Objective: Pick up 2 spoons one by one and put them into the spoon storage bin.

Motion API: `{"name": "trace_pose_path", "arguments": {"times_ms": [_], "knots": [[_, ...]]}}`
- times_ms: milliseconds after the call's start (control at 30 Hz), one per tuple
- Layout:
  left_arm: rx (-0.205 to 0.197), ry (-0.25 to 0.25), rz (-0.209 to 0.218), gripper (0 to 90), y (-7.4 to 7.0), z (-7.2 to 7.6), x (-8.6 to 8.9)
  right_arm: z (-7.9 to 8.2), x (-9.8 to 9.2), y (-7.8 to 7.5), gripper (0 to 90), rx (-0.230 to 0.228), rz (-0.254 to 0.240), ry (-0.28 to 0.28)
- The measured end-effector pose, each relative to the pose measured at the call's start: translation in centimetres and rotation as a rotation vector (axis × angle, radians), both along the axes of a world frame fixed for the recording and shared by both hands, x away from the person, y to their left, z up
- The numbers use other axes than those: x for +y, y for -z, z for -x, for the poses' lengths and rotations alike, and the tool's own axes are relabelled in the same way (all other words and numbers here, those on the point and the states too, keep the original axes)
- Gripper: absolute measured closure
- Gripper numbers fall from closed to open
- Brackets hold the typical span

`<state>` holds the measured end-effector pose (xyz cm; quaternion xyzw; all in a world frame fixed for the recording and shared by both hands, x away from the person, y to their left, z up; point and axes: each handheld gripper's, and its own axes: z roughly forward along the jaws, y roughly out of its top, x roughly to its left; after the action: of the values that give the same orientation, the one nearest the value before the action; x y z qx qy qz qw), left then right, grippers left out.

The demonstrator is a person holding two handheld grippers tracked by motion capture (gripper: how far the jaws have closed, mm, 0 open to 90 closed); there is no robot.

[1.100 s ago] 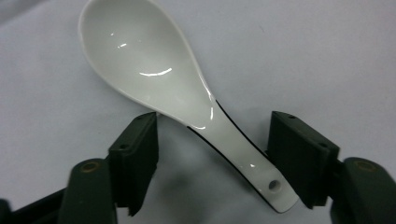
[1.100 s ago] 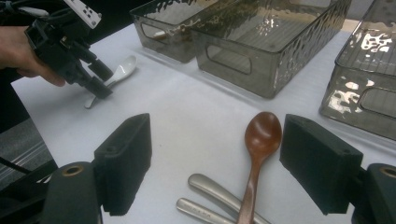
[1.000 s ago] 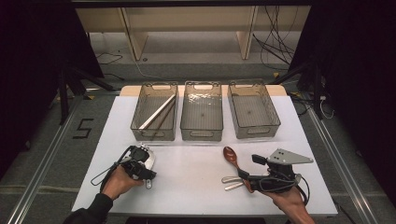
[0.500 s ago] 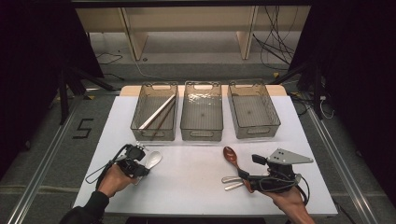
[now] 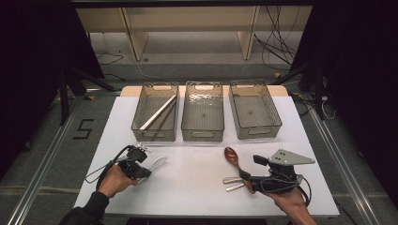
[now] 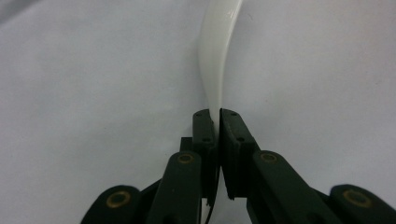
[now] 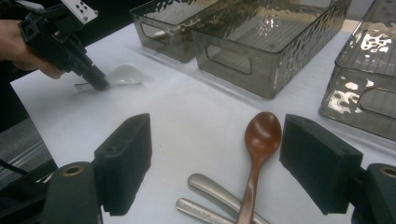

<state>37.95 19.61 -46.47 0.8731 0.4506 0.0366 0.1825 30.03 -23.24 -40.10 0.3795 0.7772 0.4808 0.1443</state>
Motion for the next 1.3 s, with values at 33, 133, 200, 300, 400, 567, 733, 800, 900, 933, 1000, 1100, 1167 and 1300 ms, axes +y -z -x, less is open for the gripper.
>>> {"name": "trace_pose_path", "arguments": {"times_ms": [33, 133, 200, 300, 400, 567, 733, 800, 900, 933, 1000, 1100, 1167, 1300], "knots": [[0.0, 0.003, 0.001, 84.7, 0.0, 0.0, 0.0, 0.0, 0.0, 0.0, 26.0, 0.001, 0.0, 0.001], [-0.009, 0.007, 0.007, 85.0, -0.1, 0.0, 0.0, 0.0, 0.0, 0.0, 25.9, -0.001, 0.001, 0.0], [-0.016, 0.009, 0.018, 85.0, -0.2, 0.0, 0.0, 0.0, 0.0, 0.0, 25.9, -0.001, -0.001, 0.0], [-0.034, 0.003, 0.045, 85.1, -0.8, -0.1, 0.2, 0.0, 0.0, 0.0, 25.9, 0.0, -0.001, 0.0], [-0.047, 0.0, 0.074, 85.1, -1.2, -0.1, 0.4, 0.0, 0.0, 0.0, 26.0, -0.001, -0.002, 0.001], [-0.065, -0.003, 0.124, 85.0, -1.8, -0.1, 0.5, 0.0, 0.0, 0.0, 26.0, 0.0, -0.002, 0.001], [-0.09, -0.015, 0.184, 85.0, -2.5, -0.1, 0.4, -0.1, 0.0, 0.0, 25.9, -0.002, 0.001, -0.001], [-0.101, -0.011, 0.196, 84.9, -2.8, -0.2, 0.3, -0.1, -0.1, 0.1, 25.9, -0.004, 0.0, 0.0], [-0.116, -0.015, 0.223, 85.0, -3.2, -0.4, 0.2, -0.1, -0.1, 0.1, 25.9, -0.001, 0.0, 0.001], [-0.116, -0.016, 0.236, 85.0, -3.3, -0.4, 0.1, -0.1, -0.1, 0.1, 25.9, 0.002, -0.001, 0.002], [-0.123, -0.011, 0.244, 85.0, -3.6, -0.5, -0.1, -0.1, -0.1, 0.1, 25.9, 0.005, -0.001, 0.004], [-0.137, -0.009, 0.252, 85.0, -4.0, -0.8, -0.2, -0.1, -0.1, 0.1, 25.9, 0.005, -0.001, 0.005], [-0.144, -0.016, 0.267, 85.0, -4.3, -1.1, -0.4, -0.1, -0.1, 0.1, 25.9, 0.006, -0.003, 0.008], [-0.162, -0.007, 0.271, 84.9, -4.8, -1.7, -0.9, -0.1, -0.2, 0.1, 25.9, 0.006, -0.003, 0.008]]}}
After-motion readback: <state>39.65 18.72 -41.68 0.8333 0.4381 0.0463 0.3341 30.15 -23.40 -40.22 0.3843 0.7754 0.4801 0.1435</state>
